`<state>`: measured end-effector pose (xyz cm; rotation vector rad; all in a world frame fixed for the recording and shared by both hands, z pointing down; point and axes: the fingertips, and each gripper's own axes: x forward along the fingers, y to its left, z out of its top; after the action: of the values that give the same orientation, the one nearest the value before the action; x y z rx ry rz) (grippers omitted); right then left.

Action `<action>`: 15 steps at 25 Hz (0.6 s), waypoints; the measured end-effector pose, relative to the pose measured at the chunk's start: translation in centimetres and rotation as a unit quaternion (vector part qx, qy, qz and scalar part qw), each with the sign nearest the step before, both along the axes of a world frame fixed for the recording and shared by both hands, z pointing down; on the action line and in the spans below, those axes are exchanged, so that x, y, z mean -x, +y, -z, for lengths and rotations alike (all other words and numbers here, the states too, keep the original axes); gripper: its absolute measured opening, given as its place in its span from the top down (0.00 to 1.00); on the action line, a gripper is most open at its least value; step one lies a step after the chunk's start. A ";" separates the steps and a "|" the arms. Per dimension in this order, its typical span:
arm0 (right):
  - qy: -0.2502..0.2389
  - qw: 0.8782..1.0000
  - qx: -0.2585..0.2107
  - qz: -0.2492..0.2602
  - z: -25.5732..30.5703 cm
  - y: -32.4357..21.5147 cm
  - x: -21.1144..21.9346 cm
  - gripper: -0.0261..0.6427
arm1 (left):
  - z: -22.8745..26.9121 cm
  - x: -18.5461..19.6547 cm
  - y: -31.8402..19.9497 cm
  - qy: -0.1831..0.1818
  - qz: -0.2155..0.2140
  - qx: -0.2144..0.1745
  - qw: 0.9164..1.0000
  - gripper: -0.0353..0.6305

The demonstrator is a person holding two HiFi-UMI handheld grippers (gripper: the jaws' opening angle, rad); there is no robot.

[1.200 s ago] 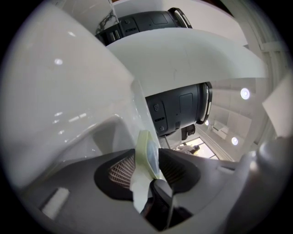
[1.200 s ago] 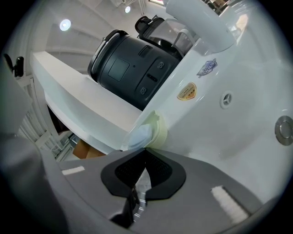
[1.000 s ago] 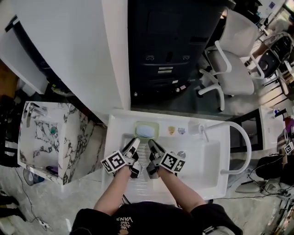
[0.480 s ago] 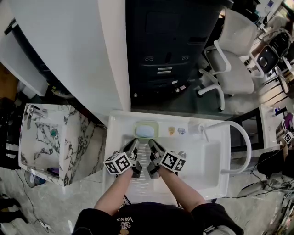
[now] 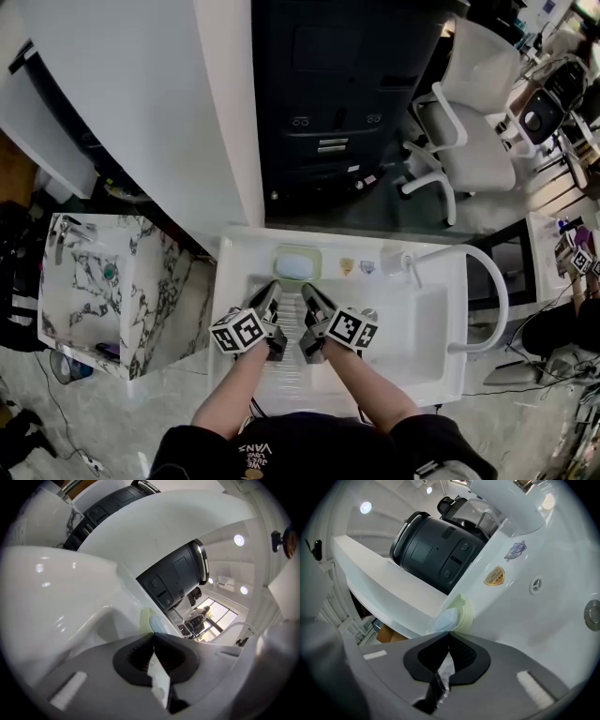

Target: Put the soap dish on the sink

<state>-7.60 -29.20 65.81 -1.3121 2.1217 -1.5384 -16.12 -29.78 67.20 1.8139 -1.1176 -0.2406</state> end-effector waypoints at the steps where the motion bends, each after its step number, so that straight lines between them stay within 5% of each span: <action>1: -0.001 1.000 0.000 0.001 0.1 0.1 0.0 0.96 | 0.0 0.1 0.1 0.001 0.000 0.001 1.000 0.86; 15: 0.006 0.999 -0.035 0.031 3.4 2.1 -1.3 0.96 | 3.7 0.4 2.6 -0.011 0.026 -0.024 0.999 0.86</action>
<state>-6.30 -27.11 62.46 -1.2465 2.2218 -1.4685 -16.50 -27.21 63.53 1.8350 -1.1835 -0.2806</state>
